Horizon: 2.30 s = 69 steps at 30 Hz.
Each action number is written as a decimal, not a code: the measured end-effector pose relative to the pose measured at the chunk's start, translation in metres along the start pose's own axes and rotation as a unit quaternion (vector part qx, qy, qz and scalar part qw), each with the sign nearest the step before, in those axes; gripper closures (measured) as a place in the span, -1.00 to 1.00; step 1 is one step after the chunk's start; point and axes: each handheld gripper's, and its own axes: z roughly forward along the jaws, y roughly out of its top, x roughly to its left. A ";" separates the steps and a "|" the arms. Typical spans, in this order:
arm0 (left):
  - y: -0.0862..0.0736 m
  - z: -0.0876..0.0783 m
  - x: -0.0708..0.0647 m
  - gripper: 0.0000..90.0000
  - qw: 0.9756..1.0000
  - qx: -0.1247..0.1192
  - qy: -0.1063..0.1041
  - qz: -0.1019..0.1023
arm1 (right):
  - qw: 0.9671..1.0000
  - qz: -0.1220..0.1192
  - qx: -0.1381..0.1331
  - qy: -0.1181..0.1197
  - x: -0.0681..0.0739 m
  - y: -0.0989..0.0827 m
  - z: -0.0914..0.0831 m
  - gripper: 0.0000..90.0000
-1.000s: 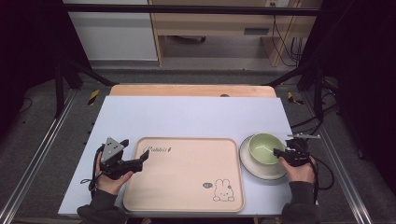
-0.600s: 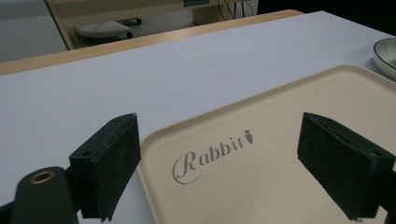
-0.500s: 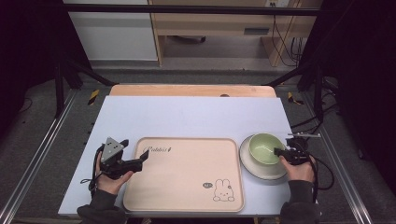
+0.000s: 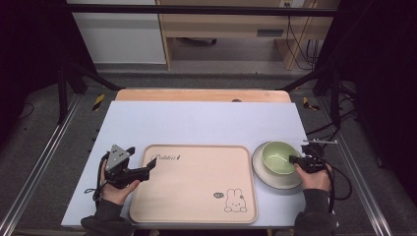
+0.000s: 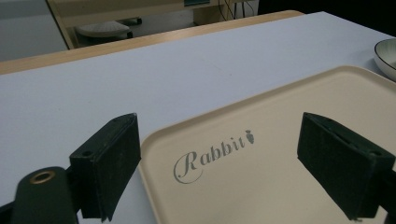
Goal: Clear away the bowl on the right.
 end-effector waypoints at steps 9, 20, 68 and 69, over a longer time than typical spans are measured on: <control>0.000 0.000 0.000 -0.71 1.000 0.000 0.000 0.000 | 1.000 0.004 0.003 -0.001 0.000 0.000 0.000 0.85; 0.000 0.000 0.001 -0.71 1.000 0.000 0.000 0.000 | 1.000 -0.006 -0.010 -0.010 0.003 0.001 -0.003 0.86; 0.000 -0.001 0.001 -0.71 1.000 0.000 0.001 0.000 | 0.997 -0.036 -0.059 -0.022 0.021 0.004 -0.026 0.84; 0.000 -0.001 0.001 -0.71 1.000 0.000 0.001 0.000 | 0.997 -0.036 -0.059 -0.022 0.021 0.004 -0.026 0.84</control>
